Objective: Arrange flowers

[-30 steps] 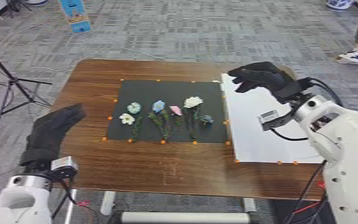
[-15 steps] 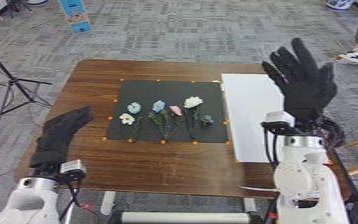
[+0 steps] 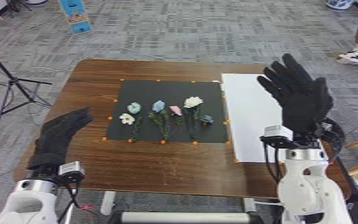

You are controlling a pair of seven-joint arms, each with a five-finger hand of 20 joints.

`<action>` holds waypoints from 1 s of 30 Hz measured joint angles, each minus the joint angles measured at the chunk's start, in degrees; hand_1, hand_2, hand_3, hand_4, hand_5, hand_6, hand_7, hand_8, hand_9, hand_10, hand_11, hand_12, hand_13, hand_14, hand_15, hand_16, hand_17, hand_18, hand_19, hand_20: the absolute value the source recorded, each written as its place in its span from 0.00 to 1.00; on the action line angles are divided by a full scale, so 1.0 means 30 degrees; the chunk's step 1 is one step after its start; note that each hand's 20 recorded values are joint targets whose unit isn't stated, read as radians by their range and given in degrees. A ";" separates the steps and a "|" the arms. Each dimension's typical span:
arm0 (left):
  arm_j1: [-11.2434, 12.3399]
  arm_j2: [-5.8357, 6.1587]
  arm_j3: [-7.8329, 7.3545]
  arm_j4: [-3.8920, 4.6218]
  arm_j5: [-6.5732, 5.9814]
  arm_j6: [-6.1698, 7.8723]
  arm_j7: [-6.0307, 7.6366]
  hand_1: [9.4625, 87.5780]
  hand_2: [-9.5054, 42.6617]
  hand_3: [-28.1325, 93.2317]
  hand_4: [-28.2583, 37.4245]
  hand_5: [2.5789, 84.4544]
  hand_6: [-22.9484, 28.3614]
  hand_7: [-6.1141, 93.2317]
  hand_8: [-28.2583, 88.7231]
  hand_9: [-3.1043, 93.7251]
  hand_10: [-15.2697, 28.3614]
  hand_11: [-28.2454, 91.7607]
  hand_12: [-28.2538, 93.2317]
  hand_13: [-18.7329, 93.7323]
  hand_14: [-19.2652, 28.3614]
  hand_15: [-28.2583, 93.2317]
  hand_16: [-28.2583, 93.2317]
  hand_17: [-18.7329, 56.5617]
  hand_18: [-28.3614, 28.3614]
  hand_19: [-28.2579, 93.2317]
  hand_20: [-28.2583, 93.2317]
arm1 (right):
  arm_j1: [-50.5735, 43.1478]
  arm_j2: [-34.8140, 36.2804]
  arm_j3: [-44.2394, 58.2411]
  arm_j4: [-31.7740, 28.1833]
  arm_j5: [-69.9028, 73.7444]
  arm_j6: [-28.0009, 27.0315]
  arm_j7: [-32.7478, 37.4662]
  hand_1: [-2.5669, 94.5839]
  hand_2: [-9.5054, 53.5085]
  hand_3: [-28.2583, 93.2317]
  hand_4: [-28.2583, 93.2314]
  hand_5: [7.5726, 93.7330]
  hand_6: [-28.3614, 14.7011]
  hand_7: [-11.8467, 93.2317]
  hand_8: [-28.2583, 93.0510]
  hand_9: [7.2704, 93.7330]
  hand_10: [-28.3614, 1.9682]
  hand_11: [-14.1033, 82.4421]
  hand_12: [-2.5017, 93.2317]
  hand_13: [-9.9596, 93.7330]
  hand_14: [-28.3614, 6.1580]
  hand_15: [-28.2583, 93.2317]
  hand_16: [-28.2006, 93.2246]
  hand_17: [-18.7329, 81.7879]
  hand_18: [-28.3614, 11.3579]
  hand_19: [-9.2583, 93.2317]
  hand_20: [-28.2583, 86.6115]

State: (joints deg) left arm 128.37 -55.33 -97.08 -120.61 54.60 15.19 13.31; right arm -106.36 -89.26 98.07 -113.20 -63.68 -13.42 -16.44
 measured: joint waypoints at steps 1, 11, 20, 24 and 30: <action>0.0001 -0.0018 -0.0002 -0.0005 0.0008 0.0004 -0.0001 0.20 0.23 0.82 0.03 0.59 0.52 0.20 0.18 0.55 0.66 0.38 0.32 0.50 0.70 0.33 0.23 0.33 0.65 0.28 0.36 | -0.0041 0.0018 0.0018 0.0000 0.0000 0.0000 0.0028 0.09 0.24 0.83 0.10 0.45 0.61 0.19 0.18 0.42 0.45 0.20 0.19 0.42 0.39 0.31 0.39 0.37 0.25 0.22 0.51; -0.0154 -0.0199 -0.0070 -0.0036 0.0085 0.0139 0.0040 0.20 0.24 0.82 0.03 0.60 0.51 0.20 0.17 0.55 0.66 0.39 0.32 0.50 0.70 0.33 0.23 0.33 0.65 0.28 0.36 | 0.0001 0.0173 -0.0135 0.0036 -0.0008 -0.0005 0.0164 0.09 0.27 0.81 0.09 0.50 0.60 0.19 0.17 0.42 0.44 0.20 0.19 0.42 0.38 0.31 0.39 0.37 0.25 0.22 0.51; -0.0329 -0.0252 -0.0105 -0.0040 0.0141 0.0198 0.0032 0.20 0.24 0.82 0.03 0.63 0.50 0.21 0.17 0.55 0.66 0.39 0.32 0.50 0.70 0.32 0.23 0.33 0.65 0.28 0.36 | 0.0159 0.0206 -0.0221 0.0049 -0.0191 -0.0100 0.0184 0.08 0.27 0.81 0.10 0.41 0.61 0.18 0.17 0.44 0.48 0.20 0.17 0.43 0.36 0.32 0.40 0.37 0.23 0.23 0.52; -0.0374 -0.0331 -0.0061 -0.0040 0.0143 0.0323 0.0036 0.20 0.24 0.82 0.03 0.63 0.51 0.21 0.17 0.55 0.66 0.39 0.32 0.50 0.70 0.32 0.23 0.33 0.64 0.28 0.36 | 0.0142 0.0269 -0.0327 0.0035 -0.0041 0.0017 0.0202 0.09 0.28 0.81 0.09 0.61 0.60 0.22 0.16 0.47 0.47 0.21 0.17 0.42 0.35 0.32 0.40 0.37 0.23 0.22 0.52; -0.0496 -0.0331 -0.0034 -0.0034 0.0143 0.0335 0.0063 0.20 0.23 0.82 0.03 0.62 0.51 0.21 0.18 0.55 0.66 0.39 0.32 0.50 0.70 0.32 0.23 0.33 0.64 0.27 0.36 | 0.0154 0.0318 -0.0387 0.0040 -0.0320 0.0027 0.0143 0.09 0.28 0.81 0.10 0.48 0.62 0.21 0.16 0.50 0.46 0.22 0.18 0.47 0.33 0.33 0.41 0.37 0.22 0.24 0.52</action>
State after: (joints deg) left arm 126.88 -56.32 -97.18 -120.71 55.03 16.20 13.50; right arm -105.90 -88.30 96.91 -113.08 -64.64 -13.34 -16.01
